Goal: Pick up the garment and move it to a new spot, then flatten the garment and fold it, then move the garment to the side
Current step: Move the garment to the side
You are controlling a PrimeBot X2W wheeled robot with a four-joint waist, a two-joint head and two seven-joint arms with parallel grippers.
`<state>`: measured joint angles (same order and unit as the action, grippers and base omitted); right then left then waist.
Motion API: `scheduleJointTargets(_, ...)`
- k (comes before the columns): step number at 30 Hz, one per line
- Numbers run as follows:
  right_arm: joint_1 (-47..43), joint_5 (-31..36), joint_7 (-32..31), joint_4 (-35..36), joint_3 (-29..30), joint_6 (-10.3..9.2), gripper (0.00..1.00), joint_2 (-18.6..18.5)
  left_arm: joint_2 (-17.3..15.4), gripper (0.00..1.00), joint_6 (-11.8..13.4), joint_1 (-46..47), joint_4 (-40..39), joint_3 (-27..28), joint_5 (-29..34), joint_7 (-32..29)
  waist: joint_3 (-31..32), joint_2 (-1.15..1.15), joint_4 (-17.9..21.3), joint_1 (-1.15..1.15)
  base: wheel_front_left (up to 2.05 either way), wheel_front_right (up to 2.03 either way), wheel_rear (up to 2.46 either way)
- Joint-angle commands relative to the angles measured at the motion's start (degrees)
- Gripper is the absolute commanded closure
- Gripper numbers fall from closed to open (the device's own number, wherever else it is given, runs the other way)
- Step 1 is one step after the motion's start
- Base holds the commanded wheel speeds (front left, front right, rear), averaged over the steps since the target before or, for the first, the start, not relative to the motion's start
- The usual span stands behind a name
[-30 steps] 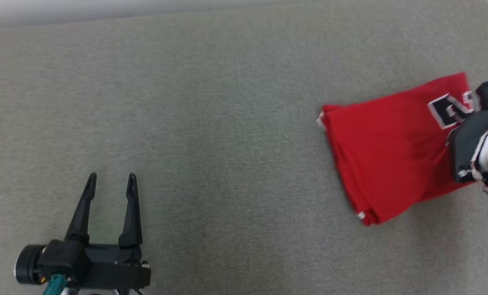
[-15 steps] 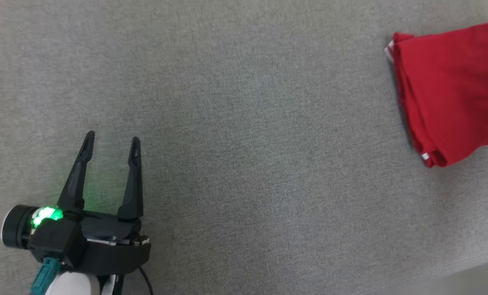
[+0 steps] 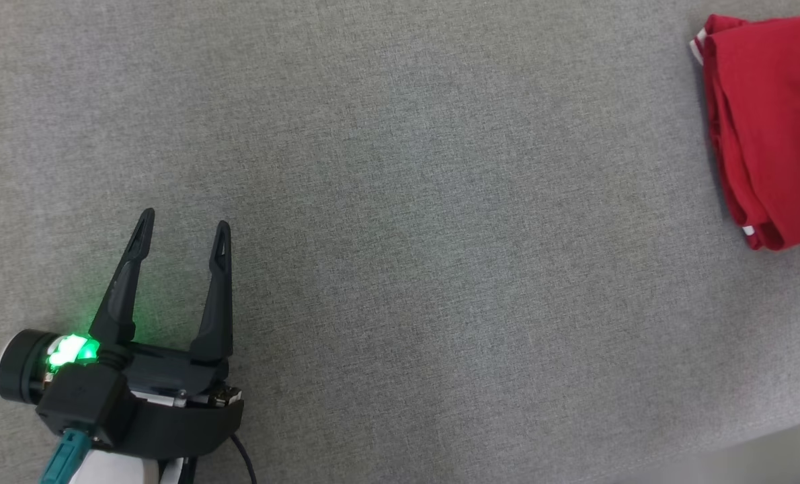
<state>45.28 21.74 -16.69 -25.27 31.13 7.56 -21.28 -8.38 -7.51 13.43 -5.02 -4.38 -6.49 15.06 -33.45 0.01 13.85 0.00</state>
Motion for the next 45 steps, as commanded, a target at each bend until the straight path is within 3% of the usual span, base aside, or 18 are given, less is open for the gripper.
scheduleJointTargets(1,0.62,1.15,0.94,-0.32,0.93,-0.17,0.22,0.29,-0.4,0.0,0.14,0.08,0.88,0.08,0.07,0.14,0.16,-0.01,-0.21,0.0,0.0,0.0,0.0)
scheduleJointTargets(2,0.7,1.8,1.37,-0.62,1.47,-0.17,0.0,0.22,-0.27,0.0,0.14,0.1,0.98,-0.04,0.12,0.14,0.32,-0.01,-0.3,0.0,0.0,0.0,0.0)
scheduleJointTargets(10,1.53,2.85,8.01,-5.68,2.96,-0.17,0.0,-0.64,1.0,0.0,0.14,-0.18,1.59,-0.26,-0.32,0.15,3.56,-0.01,-1.31,0.0,0.0,0.0,0.0)
scheduleJointTargets(17,-2.0,-4.86,16.35,-8.23,-1.16,-0.17,0.0,2.09,2.88,0.0,0.42,-2.81,3.09,1.04,-1.31,0.15,10.13,-0.01,-3.54,0.0,0.0,0.0,0.0)
scheduleJointTargets(22,-9.06,-11.58,19.97,-3.6,-7.21,-0.16,0.0,4.71,3.91,0.0,0.93,-6.67,5.08,3.14,-1.91,0.15,15.46,-0.01,-5.38,0.0,0.0,0.0,0.0)
scheduleJointTargets(28,-22.89,-19.13,21.7,10.22,-12.47,-0.17,0.0,11.1,4.95,0.0,1.84,-11.33,7.12,5.52,-2.18,0.16,20.61,-0.01,-8.39,0.0,0.0,0.0,0.0)
scheduleJointTargets(34,-35.11,-22.47,24.03,19.91,-16.23,-0.16,0.0,16.75,5.37,0.0,2.24,-13.87,9.0,6.68,-2.64,0.15,23.97,-0.01,-11.16,0.0,0.0,0.0,0.0)
scheduleJointTargets(45,-45.06,-27.57,26.72,17.18,-21.89,-0.16,0.0,18.45,5.52,0.0,3.62,-16.61,13.86,6.39,-3.49,0.15,28.83,-0.01,-13.37,0.0,0.0,0.0,0.0)
